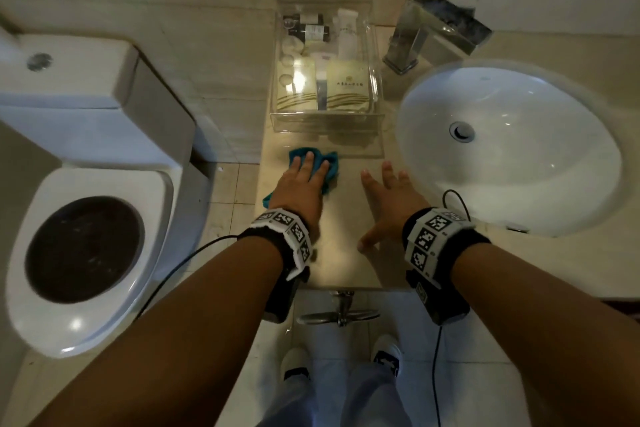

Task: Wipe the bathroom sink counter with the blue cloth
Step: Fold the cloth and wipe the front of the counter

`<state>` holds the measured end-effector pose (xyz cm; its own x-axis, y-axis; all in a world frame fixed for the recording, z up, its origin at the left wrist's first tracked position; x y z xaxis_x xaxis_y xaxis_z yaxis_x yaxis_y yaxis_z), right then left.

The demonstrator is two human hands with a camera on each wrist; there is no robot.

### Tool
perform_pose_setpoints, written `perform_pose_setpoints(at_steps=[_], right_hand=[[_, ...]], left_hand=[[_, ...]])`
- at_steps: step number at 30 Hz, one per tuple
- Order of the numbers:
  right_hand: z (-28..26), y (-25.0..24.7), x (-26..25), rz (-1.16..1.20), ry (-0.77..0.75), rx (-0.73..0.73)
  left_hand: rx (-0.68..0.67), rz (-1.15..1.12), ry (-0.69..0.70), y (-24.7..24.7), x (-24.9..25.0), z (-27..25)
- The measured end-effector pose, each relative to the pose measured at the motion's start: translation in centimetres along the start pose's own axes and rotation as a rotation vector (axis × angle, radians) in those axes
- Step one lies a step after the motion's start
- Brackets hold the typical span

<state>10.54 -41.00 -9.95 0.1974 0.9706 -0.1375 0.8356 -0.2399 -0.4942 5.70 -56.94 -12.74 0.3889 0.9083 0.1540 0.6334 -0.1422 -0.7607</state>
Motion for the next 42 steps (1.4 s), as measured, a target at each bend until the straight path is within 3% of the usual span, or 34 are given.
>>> perform_pose_setpoints(at_steps=[3,8,13,17,20,28,34,37,42], right_hand=[[0.5,-0.1,0.0,0.016,0.007,0.006],[0.9,-0.1,-0.1,0.027,0.005,0.021],[1.1,-0.2,0.0,0.030,-0.011,0.027],[1.2,-0.1,0.1,0.044,-0.011,0.015],[1.5,-0.2,0.2,0.082,-0.035,0.016],[1.2,1.3,1.4,0.144,-0.091,0.162],[0.1,2.3,2.4,0.112,-0.087,0.158],[-0.1,2.2,2.1,0.133,-0.086,0.161],[0.2,2.4,2.0,0.127,-0.075,0.185]], left_hand=[[-0.031,0.015,-0.043,-1.6,1.1,2.0],[-0.002,0.039,0.054,-2.5,3.1,3.7],[-0.010,0.098,0.136,-0.7,1.5,3.4],[0.054,-0.020,0.084,-1.9,1.6,3.2],[0.009,0.014,0.088,-3.3,3.5,4.2],[-0.049,0.079,0.245,-2.6,6.7,4.5],[0.054,-0.108,0.099,-1.3,0.1,1.8],[0.029,-0.144,-0.009,-1.2,-2.5,0.4],[-0.007,-0.046,0.029,-0.4,1.3,-0.6]])
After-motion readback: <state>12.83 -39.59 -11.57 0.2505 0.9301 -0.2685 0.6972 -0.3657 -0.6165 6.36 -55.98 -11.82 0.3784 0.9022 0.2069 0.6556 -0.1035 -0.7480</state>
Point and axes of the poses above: each hand's wrist, its own z-axis towards the middle knuckle, its own y-axis out of the palm, x = y × z, the point moved 2 cm from there along z, towards the middle knuckle, and after that the axes turned 15 degrees about -x, right-handed, at the moved point
